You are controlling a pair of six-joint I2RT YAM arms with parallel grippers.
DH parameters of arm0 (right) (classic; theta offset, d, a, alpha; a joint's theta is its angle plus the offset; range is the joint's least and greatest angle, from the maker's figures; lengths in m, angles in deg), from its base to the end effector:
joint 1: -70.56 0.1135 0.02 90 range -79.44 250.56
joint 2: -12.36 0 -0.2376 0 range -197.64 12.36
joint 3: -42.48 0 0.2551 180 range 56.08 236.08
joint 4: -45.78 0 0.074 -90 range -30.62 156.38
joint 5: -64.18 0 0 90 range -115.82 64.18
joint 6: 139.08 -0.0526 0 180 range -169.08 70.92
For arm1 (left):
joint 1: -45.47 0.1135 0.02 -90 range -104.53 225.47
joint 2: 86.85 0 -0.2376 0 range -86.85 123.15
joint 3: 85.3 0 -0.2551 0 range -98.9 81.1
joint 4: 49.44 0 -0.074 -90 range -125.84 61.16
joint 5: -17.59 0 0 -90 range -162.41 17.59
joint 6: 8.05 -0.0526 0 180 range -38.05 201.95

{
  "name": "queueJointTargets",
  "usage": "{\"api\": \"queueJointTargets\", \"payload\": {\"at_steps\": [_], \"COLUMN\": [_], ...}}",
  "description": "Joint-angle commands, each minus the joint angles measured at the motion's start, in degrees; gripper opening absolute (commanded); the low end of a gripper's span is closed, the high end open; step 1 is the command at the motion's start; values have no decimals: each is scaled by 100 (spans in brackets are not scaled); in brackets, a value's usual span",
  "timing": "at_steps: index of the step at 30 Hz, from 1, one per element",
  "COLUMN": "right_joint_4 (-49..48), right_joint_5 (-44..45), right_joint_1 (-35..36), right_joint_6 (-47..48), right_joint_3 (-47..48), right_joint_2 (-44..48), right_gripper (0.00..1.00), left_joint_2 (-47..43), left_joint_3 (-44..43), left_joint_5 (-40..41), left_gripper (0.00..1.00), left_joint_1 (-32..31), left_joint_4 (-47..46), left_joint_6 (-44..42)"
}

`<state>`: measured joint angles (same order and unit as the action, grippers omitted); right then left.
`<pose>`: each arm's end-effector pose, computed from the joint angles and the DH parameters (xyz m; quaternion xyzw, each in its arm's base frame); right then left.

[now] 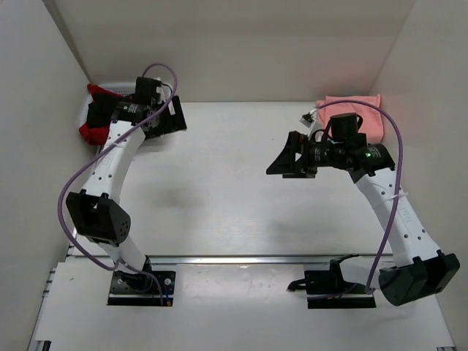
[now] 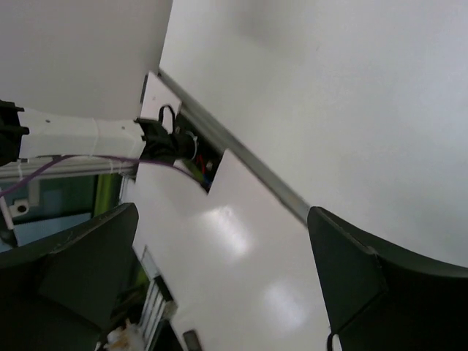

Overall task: Fold and stack the t-shirts
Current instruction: Grab crumpled tshirt from bin with the left arm

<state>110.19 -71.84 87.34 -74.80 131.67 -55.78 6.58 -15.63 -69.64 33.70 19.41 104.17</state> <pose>0.2284 0.1084 0.3498 -0.0884 0.8547 0.4666 0.2095 0.3493 -0.0702 0.3252 -0.0939 0.9405 -0.0734 0.3183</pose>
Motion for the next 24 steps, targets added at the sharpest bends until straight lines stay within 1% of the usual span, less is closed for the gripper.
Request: {"api": "queueJointTargets", "payload": {"at_steps": [1, 2, 3, 4, 5, 6, 8, 10, 12, 13, 14, 15, 16, 17, 18, 19, 20, 21, 22, 23, 24], "right_joint_4": [71, -156, -124, -45, 199, 306, 403, 473, 544, 588, 571, 536, 553, 562, 614, 580, 580, 571, 527, 483, 457], "right_joint_5": [59, -151, -22, 83, 276, 469, 690, 884, 945, 911, 867, 858, 840, 840, 849, 910, 884, 893, 902, 928, 954], "right_joint_1": [-324, -463, -543, -605, -649, -693, -763, -920, -1027, -1175, -1255, -1299, -1387, -1501, -1571, -1607, -1581, -1607, -1616, -1599, -1616], "right_joint_6": [611, 620, 585, 646, 751, 770, 822, 883, 902, 919, 902, 893, 884, 893, 901, 893, 867, 832, 805, 770, 752], "right_joint_3": [247, 141, 105, 253, 359, 455, 552, 527, 579, 562, 510, 474, 483, 500, 605, 684, 746, 781, 816, 817, 852], "right_joint_2": [90, 177, 161, 161, 82, 3, -111, -191, -278, -331, -314, -323, -358, -393, -454, -568, -656, -692, -779, -867, -911], "right_gripper": [99, 100, 99, 100, 100, 100, 99, 99, 99, 91, 85, 66, 54, 51, 49, 48, 50, 51, 52, 53, 53], "left_joint_2": [428, 544, 806, 1044, 1255, 1396, 1739, 2081, 2390, 2660, 2741, 2821, 2821, 2917, 3066, 3102, 3277, 3426, 3550, 3612, 3734], "left_joint_3": [-1004, -1424, -1767, -1936, -2181, -2305, -2280, -2367, -2595, -2823, -2851, -2869, -2791, -2781, -2816, -2938, -3157, -3272, -3535, -3746, -3861], "left_joint_5": [408, 392, 313, 86, -168, -249, -985, -1338, -1445, -1559, -1560, -1725, -1857, -2024, -2156, -2157, -2157, -2036, -1852, -1824, -1815], "left_gripper": [99, 99, 98, 98, 99, 99, 98, 98, 99, 93, 82, 57, 37, 0, 0, 0, 4, 17, 46, 41, 29], "left_joint_1": [157, 218, 289, 402, 560, 623, 956, 1141, 1177, 1438, 1423, 1510, 1598, 1651, 1704, 1730, 1766, 1783, 1862, 1854, 1854], "left_joint_4": [-137, -119, -67, -153, -206, -268, -662, -874, -1024, -1285, -1471, -1768, -1937, -2165, -2306, -2334, -2273, -2255, -2168, -2167, -2219], "left_joint_6": [-191, -157, -156, -165, 0, 106, 536, 809, 933, 1055, 1161, 1336, 1425, 1678, 1828, 1847, 1830, 1795, 1751, 1664, 1611]}}
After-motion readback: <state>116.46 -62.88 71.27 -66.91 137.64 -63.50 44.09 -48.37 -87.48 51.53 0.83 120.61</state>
